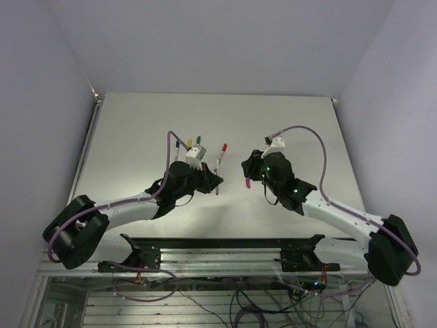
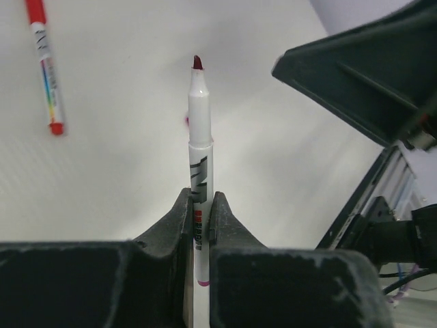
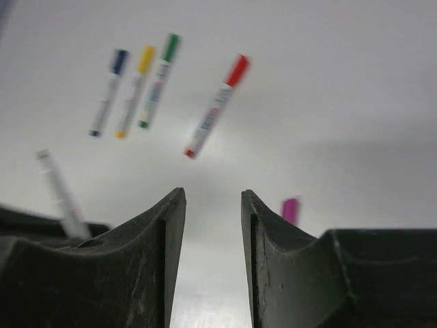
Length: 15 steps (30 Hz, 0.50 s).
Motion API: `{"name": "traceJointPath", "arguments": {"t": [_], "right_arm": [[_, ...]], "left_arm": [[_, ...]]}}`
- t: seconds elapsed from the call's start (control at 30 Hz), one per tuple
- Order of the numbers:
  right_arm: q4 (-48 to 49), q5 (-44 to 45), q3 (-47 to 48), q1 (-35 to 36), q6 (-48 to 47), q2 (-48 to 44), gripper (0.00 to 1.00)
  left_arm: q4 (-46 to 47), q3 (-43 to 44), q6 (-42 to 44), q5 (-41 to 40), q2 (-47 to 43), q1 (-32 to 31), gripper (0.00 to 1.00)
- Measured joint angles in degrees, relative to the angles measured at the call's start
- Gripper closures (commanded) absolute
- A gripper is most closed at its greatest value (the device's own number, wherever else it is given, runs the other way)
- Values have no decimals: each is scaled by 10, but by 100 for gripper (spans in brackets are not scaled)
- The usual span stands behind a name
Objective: Insert the pens into the pen caps
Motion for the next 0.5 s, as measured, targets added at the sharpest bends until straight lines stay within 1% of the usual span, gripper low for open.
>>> {"name": "traceJointPath", "arguments": {"t": [0.1,0.23,0.5], "right_arm": [[-48,17,26,-16,7,57,64],[-91,20,26,-24,12,113,64],[-123,24,48,-28,3,192,65]], "left_arm": [[-40,-3,12,-17,-12,0,93],[-85,-3,30,-26,-16,-2,93],[-129,-3,50,-26,-16,-16,93]]}}
